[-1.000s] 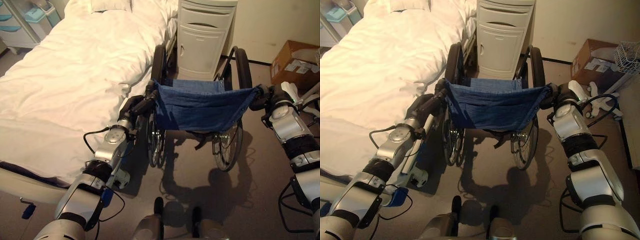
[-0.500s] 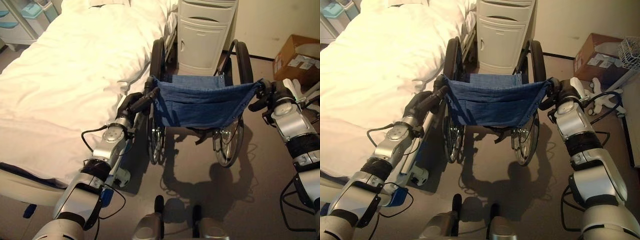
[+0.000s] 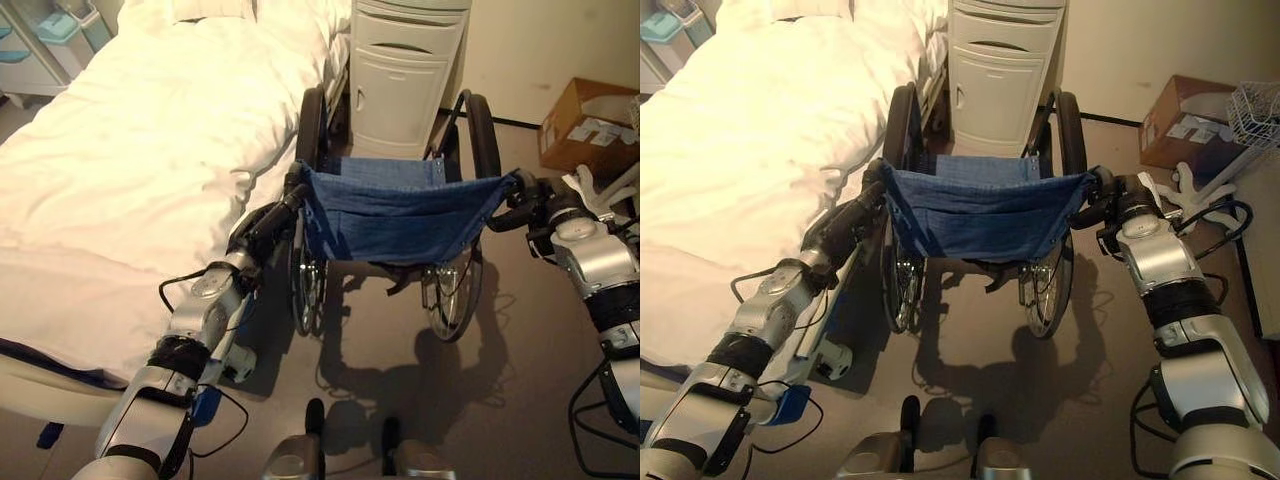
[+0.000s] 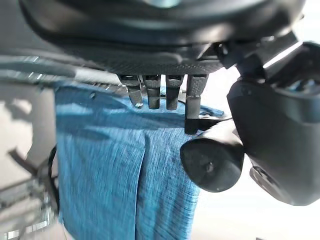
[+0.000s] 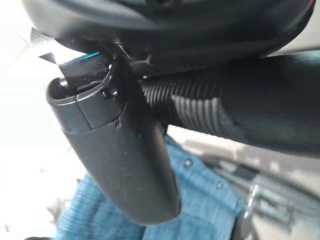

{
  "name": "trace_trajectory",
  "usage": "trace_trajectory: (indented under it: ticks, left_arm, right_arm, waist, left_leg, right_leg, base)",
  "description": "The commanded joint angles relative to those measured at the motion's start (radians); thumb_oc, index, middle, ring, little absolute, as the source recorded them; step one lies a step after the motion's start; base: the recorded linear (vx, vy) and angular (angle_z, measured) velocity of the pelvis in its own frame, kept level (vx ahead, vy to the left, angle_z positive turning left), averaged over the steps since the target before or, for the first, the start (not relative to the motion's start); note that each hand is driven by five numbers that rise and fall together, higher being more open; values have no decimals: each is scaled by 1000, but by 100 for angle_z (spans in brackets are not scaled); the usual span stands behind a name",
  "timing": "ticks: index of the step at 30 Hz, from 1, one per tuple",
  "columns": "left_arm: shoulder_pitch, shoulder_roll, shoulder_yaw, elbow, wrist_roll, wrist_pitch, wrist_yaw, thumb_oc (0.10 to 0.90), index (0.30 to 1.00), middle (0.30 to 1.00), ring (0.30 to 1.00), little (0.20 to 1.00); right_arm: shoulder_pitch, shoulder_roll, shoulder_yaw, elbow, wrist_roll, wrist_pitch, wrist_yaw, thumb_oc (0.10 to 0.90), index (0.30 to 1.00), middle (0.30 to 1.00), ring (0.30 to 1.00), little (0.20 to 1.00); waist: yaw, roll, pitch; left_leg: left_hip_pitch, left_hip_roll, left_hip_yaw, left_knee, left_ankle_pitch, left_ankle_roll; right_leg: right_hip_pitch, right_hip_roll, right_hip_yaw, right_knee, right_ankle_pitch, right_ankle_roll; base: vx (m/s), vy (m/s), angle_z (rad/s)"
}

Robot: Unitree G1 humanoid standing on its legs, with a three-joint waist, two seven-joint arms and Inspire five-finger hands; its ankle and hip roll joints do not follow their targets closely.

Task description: Push the wheelchair next to the bed

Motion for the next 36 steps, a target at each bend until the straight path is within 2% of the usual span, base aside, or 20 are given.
trace_trajectory:
  ticks: [1,8,9,12,16,22,26,36]
  left_arm:
    - [-39,66,38,-32,-114,-52,-37,800,900,900,900,900]
    - [-77,94,77,43,-306,-43,-96,800,900,900,900,900]
    - [-71,98,85,52,-321,-45,-110,800,900,900,900,900]
    - [-67,104,95,68,-341,-45,-137,800,900,900,900,900]
    - [-68,128,109,89,-361,-58,-157,800,900,900,900,900]
    - [-65,160,135,111,-421,-79,-175,800,900,900,900,900]
    - [-54,172,171,113,-512,-87,-198,800,900,900,900,900]
    - [4,203,196,161,-467,-57,-237,800,900,900,900,900]
  right_arm:
    - [4,74,14,-58,162,-108,32,800,900,900,900,900]
    - [-23,55,-35,17,395,-247,30,800,900,900,900,900]
    - [-18,52,-53,19,459,-268,31,800,900,900,900,900]
    - [-12,51,-77,27,521,-282,51,800,900,900,900,900]
    - [-6,17,-93,57,515,-300,66,800,900,900,900,900]
    - [7,-38,-91,84,496,-289,97,800,900,900,900,900]
    - [35,-71,-109,114,493,-300,130,800,900,900,900,900]
    - [55,-148,-155,100,525,-332,107,800,900,900,900,900]
  waist:
    - [53,-14,-115]
    - [51,-10,-148]
    - [50,-10,-152]
    - [50,-10,-157]
    - [47,-13,-165]
    - [41,-16,-172]
    - [35,-18,-174]
    - [26,-23,-173]
  left_leg:
    - [-7,3,26,71,-85,-22]
    - [24,-1,41,47,-100,-21]
    - [27,-2,43,44,-102,-20]
    - [32,-3,45,40,-106,-20]
    - [40,-3,47,31,-109,-19]
    - [47,-4,53,23,-112,-17]
    - [55,-2,60,19,-114,-18]
    - [65,-2,66,14,-121,-16]
  right_leg:
    - [-96,-28,52,116,33,0]
    - [-67,-31,38,88,25,0]
    - [-64,-32,35,83,23,0]
    - [-59,-32,32,79,20,1]
    - [-56,-33,31,74,20,4]
    - [-52,-31,33,65,20,4]
    - [-47,-30,32,62,19,3]
    - [-42,-26,31,57,16,4]
  base:
    - [54,16,1]
    - [13,4,0]
    - [0,0,0]
    - [0,0,0]
    - [0,0,0]
    - [-2,-8,2]
    - [0,0,0]
    - [-3,-1,0]
